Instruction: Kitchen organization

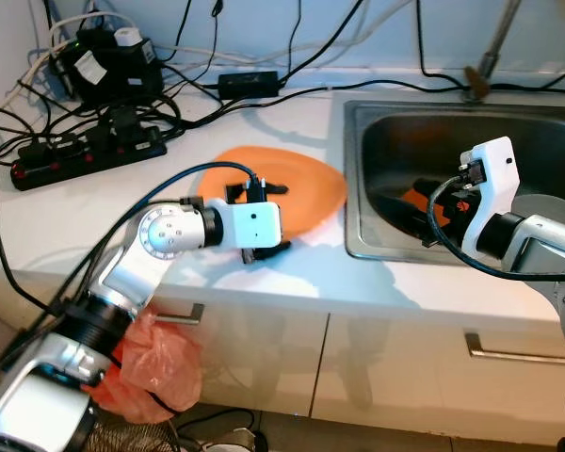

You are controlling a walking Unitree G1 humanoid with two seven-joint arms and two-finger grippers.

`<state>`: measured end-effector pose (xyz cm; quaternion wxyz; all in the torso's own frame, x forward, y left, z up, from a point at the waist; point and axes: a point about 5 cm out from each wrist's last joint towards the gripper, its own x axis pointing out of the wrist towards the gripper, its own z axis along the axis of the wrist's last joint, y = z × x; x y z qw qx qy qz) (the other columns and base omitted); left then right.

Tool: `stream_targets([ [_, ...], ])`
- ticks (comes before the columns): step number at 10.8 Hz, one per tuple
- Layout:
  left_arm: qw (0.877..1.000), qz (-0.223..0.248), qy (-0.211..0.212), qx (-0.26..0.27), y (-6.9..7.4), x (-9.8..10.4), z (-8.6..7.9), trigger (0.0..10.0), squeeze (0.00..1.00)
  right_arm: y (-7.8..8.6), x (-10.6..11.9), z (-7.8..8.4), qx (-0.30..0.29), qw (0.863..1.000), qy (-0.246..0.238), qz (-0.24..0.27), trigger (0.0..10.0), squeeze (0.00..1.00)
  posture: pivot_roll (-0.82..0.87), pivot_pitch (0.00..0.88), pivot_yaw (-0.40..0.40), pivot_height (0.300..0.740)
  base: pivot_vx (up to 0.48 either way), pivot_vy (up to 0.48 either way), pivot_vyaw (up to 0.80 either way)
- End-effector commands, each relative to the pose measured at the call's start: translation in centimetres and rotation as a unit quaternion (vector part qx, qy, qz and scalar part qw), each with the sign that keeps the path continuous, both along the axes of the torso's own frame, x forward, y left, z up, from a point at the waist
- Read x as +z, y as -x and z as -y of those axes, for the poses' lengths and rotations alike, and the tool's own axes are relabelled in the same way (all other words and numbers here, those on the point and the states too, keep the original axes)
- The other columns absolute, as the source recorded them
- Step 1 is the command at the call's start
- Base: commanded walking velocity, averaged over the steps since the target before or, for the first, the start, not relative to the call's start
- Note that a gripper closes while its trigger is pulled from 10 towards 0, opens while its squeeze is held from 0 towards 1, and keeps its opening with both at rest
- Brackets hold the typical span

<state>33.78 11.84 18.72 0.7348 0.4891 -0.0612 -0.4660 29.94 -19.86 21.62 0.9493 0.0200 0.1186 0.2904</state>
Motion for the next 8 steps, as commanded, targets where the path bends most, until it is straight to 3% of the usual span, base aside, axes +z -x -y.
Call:
stream_targets([
  [1, 0.999, -0.016, -0.037, 0.017, -0.16, -1.38, -0.86, 2.6, 0.00, 0.17, 0.34, -0.05, -0.002, 1.000, -0.005, 0.005, 10.0, 1.00, 0.07, 0.052, 0.086, 0.740, 0.000, 0.000, 0.00],
  [2, 0.999, -0.012, -0.042, 0.018, -0.26, -1.57, -1.05, 0.0, 0.00, 0.13, 0.38, -0.04, -0.003, 1.000, -0.004, 0.006, 10.0, 1.00, 0.07, 0.054, 0.086, 0.740, 0.000, 0.000, 0.00],
  [8, 0.999, -0.008, -0.040, 0.017, -0.44, -1.90, -1.12, 0.0, 0.00, 0.06, 0.04, -0.04, -0.006, 1.000, -0.008, 0.001, 10.0, 1.00, 0.08, 0.054, 0.088, 0.740, 0.000, 0.000, 0.00],
])
